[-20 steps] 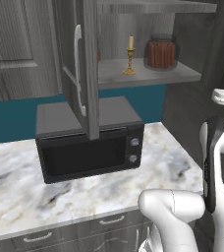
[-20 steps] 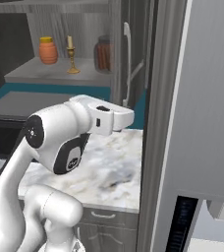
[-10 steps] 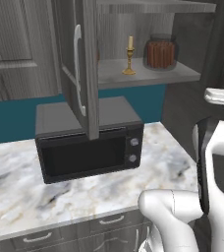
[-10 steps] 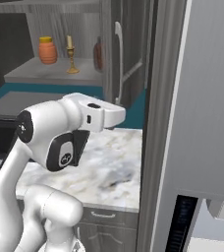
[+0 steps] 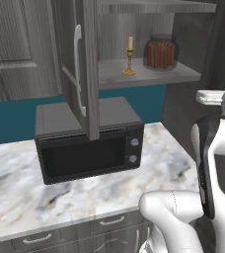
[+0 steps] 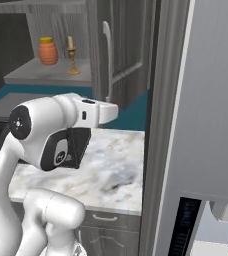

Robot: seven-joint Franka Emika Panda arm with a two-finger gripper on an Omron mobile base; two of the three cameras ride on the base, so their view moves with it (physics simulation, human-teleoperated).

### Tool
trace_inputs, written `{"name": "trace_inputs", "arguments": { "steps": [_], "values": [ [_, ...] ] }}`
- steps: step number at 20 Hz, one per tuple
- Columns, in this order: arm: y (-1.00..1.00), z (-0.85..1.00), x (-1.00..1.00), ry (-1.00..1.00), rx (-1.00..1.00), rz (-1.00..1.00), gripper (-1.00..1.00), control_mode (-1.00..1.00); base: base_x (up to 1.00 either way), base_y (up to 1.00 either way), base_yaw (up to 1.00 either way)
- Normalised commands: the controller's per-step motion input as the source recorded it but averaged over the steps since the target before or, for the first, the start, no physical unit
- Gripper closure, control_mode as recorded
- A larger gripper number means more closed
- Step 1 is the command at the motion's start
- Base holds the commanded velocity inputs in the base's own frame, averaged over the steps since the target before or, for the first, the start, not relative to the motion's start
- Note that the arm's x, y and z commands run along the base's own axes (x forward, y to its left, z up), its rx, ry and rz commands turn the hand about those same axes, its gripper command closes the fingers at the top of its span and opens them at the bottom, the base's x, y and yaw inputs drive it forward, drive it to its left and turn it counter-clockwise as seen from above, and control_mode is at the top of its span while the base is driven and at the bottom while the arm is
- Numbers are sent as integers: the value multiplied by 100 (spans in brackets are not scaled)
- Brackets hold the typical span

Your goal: Pick the jar and candle from the dining table and place them in the open cabinet. Close the cabinet after placing the objects.

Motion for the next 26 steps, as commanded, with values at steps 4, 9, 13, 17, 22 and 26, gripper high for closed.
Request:
{"name": "trace_inputs", "arguments": {
  "steps": [4,9,13,17,22,26],
  "values": [
    [34,-34,100,2,0,13,-100,-100,0,0,0],
    [29,-39,97,0,0,14,-100,-100,0,0,0],
    [16,-32,89,0,0,13,-100,-100,0,0,0],
    [6,-22,82,0,0,12,-100,-100,0,0,0],
    [0,-11,71,0,0,9,-100,-100,0,0,0],
    [0,-2,64,0,0,2,-100,-100,0,0,0]
  ]
}}
